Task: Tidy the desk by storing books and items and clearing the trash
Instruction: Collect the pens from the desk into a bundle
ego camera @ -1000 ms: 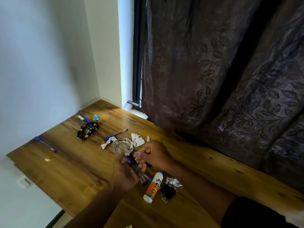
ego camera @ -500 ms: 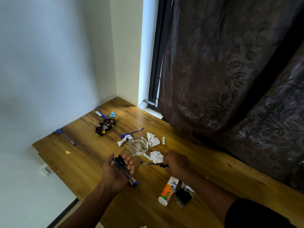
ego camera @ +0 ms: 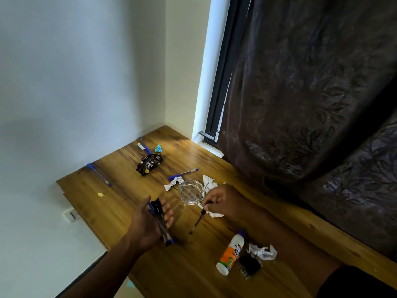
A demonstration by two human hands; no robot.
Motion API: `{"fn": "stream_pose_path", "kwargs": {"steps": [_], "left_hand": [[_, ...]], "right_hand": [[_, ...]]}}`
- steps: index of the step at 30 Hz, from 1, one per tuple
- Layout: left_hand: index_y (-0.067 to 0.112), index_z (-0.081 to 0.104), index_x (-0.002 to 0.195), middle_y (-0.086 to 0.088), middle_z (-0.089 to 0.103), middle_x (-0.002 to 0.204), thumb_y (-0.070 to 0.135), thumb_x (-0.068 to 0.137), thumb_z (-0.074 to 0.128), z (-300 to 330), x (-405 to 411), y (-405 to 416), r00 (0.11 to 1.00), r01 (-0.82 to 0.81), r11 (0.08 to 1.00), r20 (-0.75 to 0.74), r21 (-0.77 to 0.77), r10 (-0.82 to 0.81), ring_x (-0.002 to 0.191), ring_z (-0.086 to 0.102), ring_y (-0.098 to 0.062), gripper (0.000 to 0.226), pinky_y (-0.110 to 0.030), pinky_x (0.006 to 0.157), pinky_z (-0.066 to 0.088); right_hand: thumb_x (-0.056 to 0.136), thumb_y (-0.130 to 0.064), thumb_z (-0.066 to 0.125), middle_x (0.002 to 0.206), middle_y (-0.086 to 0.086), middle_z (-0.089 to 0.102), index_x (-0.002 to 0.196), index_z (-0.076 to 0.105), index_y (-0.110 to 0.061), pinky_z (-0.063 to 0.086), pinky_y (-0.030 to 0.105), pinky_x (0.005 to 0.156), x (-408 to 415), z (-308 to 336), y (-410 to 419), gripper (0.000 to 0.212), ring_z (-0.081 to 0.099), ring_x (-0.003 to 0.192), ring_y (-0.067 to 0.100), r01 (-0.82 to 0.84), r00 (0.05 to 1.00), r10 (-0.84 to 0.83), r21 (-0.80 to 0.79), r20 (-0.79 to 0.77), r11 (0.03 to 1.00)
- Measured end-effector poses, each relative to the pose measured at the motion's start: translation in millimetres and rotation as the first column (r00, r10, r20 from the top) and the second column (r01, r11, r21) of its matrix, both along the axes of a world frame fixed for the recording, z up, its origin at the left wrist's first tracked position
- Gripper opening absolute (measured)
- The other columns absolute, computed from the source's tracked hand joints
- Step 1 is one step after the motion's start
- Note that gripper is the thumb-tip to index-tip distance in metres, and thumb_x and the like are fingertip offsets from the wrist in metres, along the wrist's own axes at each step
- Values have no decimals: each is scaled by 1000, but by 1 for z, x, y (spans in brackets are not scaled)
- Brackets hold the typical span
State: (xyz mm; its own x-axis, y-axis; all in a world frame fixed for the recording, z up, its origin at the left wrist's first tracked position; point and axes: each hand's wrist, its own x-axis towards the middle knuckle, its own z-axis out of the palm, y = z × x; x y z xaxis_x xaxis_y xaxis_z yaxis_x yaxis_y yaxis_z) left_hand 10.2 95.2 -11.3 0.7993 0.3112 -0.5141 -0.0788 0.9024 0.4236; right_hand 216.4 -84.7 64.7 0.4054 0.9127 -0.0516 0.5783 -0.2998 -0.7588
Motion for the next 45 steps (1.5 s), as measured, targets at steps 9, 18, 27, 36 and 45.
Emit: {"fn": "stream_pose_path", "kwargs": {"steps": [9, 18, 27, 36, 45], "left_hand": [[3, 76, 96, -12, 66, 87, 57, 99, 45, 20, 11, -21, 992, 121, 993, 27, 8, -121, 75, 63, -25, 63, -39, 77, 51], [5, 67, 110, -8, 60, 87, 61, 99, 42, 17, 9, 12, 998, 49, 997, 39, -68, -46, 69, 57, -21, 62, -35, 67, 49], [9, 58, 116, -5, 60, 88, 24, 98, 60, 10, -7, 50, 998, -62, 998, 24, 19, 61, 73, 60, -18, 23, -32, 66, 55], [6, 55, 120, -10, 61, 92, 16, 97, 50, -1, -15, 74, 985, -150, 989, 80, -13, 150, 78, 58, -24, 25, -37, 72, 54], [4, 57, 128, -11, 68, 106, 41, 100, 49, -3, -3, 85, 960, -248, 965, 113, -84, 257, 94, 71, -30, 47, -44, 93, 50]], "right_hand": [[87, -39, 80, 72, 7, 74, 78, 77, -15, 44, 22, 49, -37, 8, 90, 26, 59, 53, 5, 15, 962, -56, -154, -269, 988], [85, -40, 79, 80, -8, 76, 70, 75, -26, 61, 36, 74, -21, -27, 147, 20, 72, 77, 12, 289, 957, -291, -76, -17, 954], [86, -12, 75, 126, -5, 67, 111, 73, -30, 57, 34, 92, 48, -22, 188, 31, 64, 113, 21, 254, 858, -19, -392, 514, 884], [88, -33, 69, 106, -1, 67, 100, 70, -27, 58, 34, 81, 66, -38, 208, 14, 64, 100, 24, 214, 726, 214, -511, 653, 832], [85, -25, 71, 88, -11, 74, 93, 76, -29, 56, 27, 71, 28, -21, 218, 10, 68, 78, 10, 87, 947, -50, -103, 319, 991]]}}
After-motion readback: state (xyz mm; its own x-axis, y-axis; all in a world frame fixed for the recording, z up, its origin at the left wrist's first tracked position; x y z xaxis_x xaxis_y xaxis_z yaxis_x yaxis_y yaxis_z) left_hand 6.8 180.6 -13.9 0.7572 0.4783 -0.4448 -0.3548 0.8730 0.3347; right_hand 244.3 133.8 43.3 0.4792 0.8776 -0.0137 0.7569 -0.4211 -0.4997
